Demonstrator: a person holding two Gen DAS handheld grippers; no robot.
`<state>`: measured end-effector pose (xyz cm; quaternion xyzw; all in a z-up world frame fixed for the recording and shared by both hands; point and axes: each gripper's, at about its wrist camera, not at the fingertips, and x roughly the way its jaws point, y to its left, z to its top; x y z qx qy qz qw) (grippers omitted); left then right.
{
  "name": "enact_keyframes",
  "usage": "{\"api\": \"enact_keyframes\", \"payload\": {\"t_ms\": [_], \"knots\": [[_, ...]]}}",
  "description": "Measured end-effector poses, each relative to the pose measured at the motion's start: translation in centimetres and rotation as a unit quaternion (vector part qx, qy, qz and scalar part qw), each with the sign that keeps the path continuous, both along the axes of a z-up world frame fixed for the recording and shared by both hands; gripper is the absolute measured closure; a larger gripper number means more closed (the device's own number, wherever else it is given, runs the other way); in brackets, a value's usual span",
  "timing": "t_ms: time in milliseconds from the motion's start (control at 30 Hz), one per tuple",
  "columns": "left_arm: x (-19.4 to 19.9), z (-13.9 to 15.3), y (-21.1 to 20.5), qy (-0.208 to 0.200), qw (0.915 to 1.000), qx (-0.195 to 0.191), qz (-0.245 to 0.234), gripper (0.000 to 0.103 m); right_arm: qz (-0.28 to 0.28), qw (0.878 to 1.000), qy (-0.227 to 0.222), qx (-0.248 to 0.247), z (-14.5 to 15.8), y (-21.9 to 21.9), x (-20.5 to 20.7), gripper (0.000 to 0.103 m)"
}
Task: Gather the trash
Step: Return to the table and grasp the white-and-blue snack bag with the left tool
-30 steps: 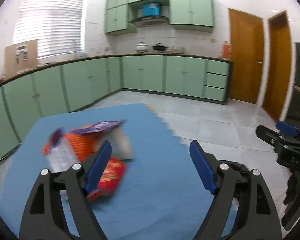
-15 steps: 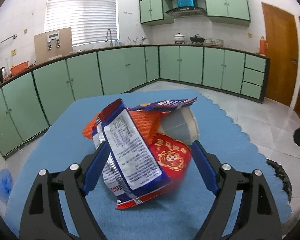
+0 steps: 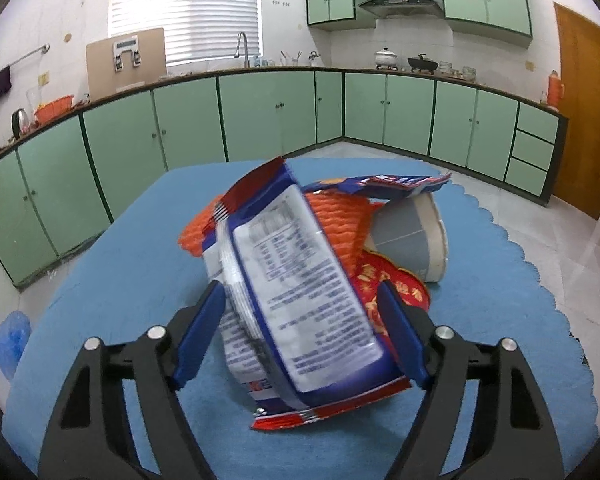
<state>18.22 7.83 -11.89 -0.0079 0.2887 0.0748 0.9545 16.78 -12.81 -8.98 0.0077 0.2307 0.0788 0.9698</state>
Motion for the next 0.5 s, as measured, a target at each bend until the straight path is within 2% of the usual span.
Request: {"api": "enact_keyframes", "payload": {"t_ms": [333, 500], "knots": [[-1.8, 1.9, 2.9, -0.021, 0.9994, -0.024, 0.015, 0.034, 0.046, 0.999, -0.004, -0.003, 0.4, 3.2, 0.4, 0.006], [-2.6, 2.6, 5.0, -0.024, 0.9981, -0.049, 0.028, 0.043, 0.060, 0.998, -0.008, -0.007, 0.6, 4.4, 0.3, 0.006]]}}
